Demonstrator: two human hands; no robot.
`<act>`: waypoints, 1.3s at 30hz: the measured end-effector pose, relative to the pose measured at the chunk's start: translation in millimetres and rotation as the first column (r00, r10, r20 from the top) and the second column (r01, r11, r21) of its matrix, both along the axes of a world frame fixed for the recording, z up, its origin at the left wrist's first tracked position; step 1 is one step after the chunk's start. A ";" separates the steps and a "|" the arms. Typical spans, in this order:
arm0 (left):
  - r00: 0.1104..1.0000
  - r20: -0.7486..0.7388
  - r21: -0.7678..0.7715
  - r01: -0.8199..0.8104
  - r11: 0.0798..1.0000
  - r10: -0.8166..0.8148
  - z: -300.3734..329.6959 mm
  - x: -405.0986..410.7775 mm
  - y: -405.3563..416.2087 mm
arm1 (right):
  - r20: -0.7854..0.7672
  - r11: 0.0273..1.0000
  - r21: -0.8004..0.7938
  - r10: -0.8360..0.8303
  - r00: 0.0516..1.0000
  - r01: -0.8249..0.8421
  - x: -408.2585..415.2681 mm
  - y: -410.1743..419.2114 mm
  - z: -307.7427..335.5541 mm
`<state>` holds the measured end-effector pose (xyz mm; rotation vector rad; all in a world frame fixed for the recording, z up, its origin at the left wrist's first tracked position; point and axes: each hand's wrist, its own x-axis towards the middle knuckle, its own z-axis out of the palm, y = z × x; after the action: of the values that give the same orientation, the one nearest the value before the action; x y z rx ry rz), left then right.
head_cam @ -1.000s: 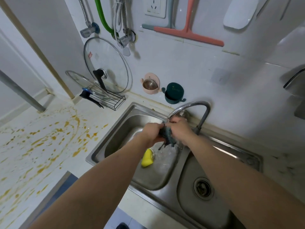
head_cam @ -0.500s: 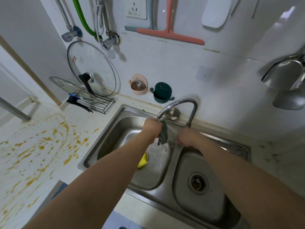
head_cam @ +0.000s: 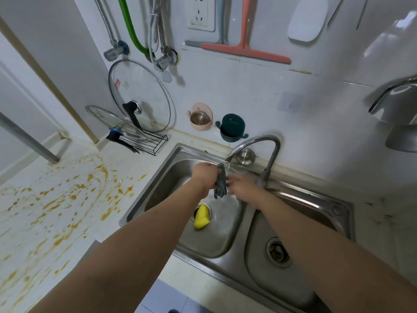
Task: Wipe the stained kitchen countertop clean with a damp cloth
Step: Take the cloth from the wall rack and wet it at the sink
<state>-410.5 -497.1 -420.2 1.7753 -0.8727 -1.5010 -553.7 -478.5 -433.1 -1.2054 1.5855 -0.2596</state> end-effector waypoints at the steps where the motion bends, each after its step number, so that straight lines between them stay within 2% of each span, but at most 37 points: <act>1: 1.000 -0.006 -0.007 -0.001 1.000 0.000 2.0 2.9 3.2 | 0.177 0.987 0.077 -0.151 0.973 0.139 12.3 2.2 -1.8; 3: 0.997 -0.069 0.003 -0.036 0.999 0.036 6.5 9.1 9.4 | 0.363 0.906 0.230 -0.418 0.833 0.354 28.6 4.2 -5.0; 5: 0.979 -0.190 0.039 -0.066 0.997 0.072 11.7 16.0 18.7 | 0.457 0.850 0.301 -0.526 0.717 0.432 40.4 4.3 -4.5; 8: 0.940 -0.338 0.084 -0.018 0.996 0.045 20.0 27.5 32.4 | 0.655 0.810 0.460 -0.586 0.477 0.363 50.9 -1.2 -1.9; 9: 0.930 -0.366 0.088 0.019 0.996 0.014 20.1 32.0 36.7 | 0.699 0.823 0.481 -0.569 0.434 0.304 52.8 -2.1 -0.4; 12: 0.946 -0.322 0.046 -0.027 0.999 0.040 15.2 41.1 41.0 | 0.734 0.895 0.414 -0.436 0.520 0.165 61.6 -3.7 6.1; 13: 0.974 -0.214 0.023 -0.073 0.997 0.076 11.8 43.1 40.3 | 0.721 0.901 0.399 -0.423 0.548 0.172 67.2 -3.0 6.8; 14: 0.995 -0.038 0.000 -0.088 0.996 0.088 10.0 45.1 39.2 | 0.703 0.904 0.379 -0.421 0.574 0.199 73.3 -0.8 8.0; 16: 0.939 0.344 0.001 -0.031 1.000 0.029 11.5 51.4 40.7 | 0.654 0.909 0.308 -0.416 0.632 0.281 85.2 3.5 9.1; 17: 0.908 0.419 0.020 -0.019 1.000 0.009 10.8 54.9 40.7 | 0.638 0.908 0.266 -0.417 0.648 0.323 89.5 4.8 9.7; 18: 0.923 0.384 0.042 -0.016 0.999 -0.001 10.6 57.8 41.7 | 0.628 0.906 0.232 -0.418 0.656 0.356 91.9 6.5 10.7; 20: 0.985 0.174 0.076 -0.012 0.997 -0.002 14.2 58.0 45.8 | 0.610 0.901 0.186 -0.418 0.673 0.392 91.2 4.7 12.7; 23: 0.984 0.015 0.048 0.175 0.983 -0.176 21.9 60.9 50.9 | 0.513 0.883 0.150 -0.453 0.729 0.444 80.2 -0.4 12.9; 25: 0.976 -0.013 0.040 0.216 0.976 -0.216 25.3 64.8 51.1 | 0.449 0.886 0.126 -0.452 0.771 0.446 73.5 -2.3 10.3; 28: 0.993 -0.031 0.042 0.119 0.992 -0.118 26.3 67.6 48.7 | 0.398 0.901 0.112 -0.427 0.812 0.420 80.4 0.9 11.5; 30: 0.991 -0.054 0.051 0.125 0.991 -0.123 25.2 66.4 49.2 | 0.348 0.902 0.083 -0.425 0.835 0.424 89.1 4.9 15.9; 35: 0.972 -0.179 0.014 0.160 0.987 -0.154 29.7 65.4 48.8 | 0.245 0.929 -0.065 -0.338 0.909 0.363 103.6 9.2 32.0; 37: 0.966 -0.145 -0.008 0.217 0.976 -0.216 32.0 65.0 47.8 | 0.221 0.943 -0.112 -0.285 0.933 0.314 105.7 12.8 37.7; 39: 0.956 -0.065 0.004 0.286 0.958 -0.285 35.6 62.3 46.7 | 0.311 0.927 -0.132 -0.299 0.902 0.352 99.0 18.8 47.0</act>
<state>-348.2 -450.3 -384.6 1.6535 -1.1268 -1.7380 -454.8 -459.7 -386.1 -0.9792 1.5236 -0.7820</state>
